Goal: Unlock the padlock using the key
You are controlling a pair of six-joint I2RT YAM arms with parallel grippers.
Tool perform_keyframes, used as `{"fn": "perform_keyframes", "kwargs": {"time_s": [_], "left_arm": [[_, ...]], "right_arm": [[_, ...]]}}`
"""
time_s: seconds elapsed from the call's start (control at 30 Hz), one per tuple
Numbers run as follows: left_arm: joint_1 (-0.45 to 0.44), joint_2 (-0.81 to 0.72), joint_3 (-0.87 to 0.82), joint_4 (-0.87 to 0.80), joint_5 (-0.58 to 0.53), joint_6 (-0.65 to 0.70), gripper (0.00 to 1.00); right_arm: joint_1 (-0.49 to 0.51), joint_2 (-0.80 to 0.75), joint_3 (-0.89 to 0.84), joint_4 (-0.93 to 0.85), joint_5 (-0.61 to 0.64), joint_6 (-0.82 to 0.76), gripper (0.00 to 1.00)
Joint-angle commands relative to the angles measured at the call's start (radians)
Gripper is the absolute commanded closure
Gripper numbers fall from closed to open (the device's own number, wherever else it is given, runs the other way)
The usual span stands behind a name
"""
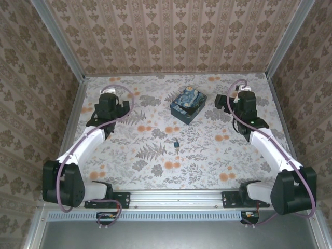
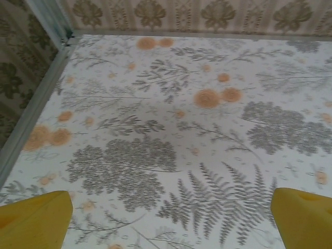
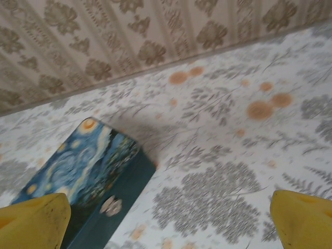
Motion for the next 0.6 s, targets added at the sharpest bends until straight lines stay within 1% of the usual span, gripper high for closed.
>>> {"fn": "perform_keyframes", "kwargs": {"time_s": [0.0, 0.1, 0.2, 0.3, 0.33, 0.4, 0.47, 0.5, 0.57], "left_arm": [[0.069, -0.014, -0.063, 0.145, -0.006, 0.064, 0.00], [0.114, -0.033, -0.147, 0.271, -0.022, 0.125, 0.00], [0.161, -0.039, -0.212, 0.367, -0.011, 0.140, 0.00], [0.174, -0.019, -0.279, 0.468, 0.004, 0.145, 0.00], [0.173, -0.006, -0.288, 0.485, 0.006, 0.149, 0.00], [0.172, 0.017, -0.311, 0.519, 0.002, 0.164, 0.00], [0.170, 0.026, -0.349, 0.574, -0.023, 0.166, 0.00], [0.170, 0.031, -0.360, 0.594, -0.022, 0.177, 0.00], [0.170, 0.042, -0.371, 0.617, -0.015, 0.184, 0.00]], "right_arm": [[-0.007, 0.034, -0.090, 0.171, 0.196, -0.118, 0.00], [-0.025, 0.063, -0.168, 0.236, 0.259, -0.172, 0.01], [-0.071, 0.088, -0.262, 0.351, 0.251, -0.138, 0.01], [-0.101, 0.129, -0.334, 0.477, 0.237, -0.141, 0.00], [-0.106, 0.147, -0.351, 0.515, 0.230, -0.147, 0.00], [-0.120, 0.152, -0.339, 0.494, 0.188, -0.156, 0.01], [-0.127, 0.158, -0.348, 0.546, 0.165, -0.174, 0.00], [-0.133, 0.158, -0.358, 0.573, 0.146, -0.165, 0.01], [-0.140, 0.202, -0.402, 0.688, 0.094, -0.165, 0.00]]}}
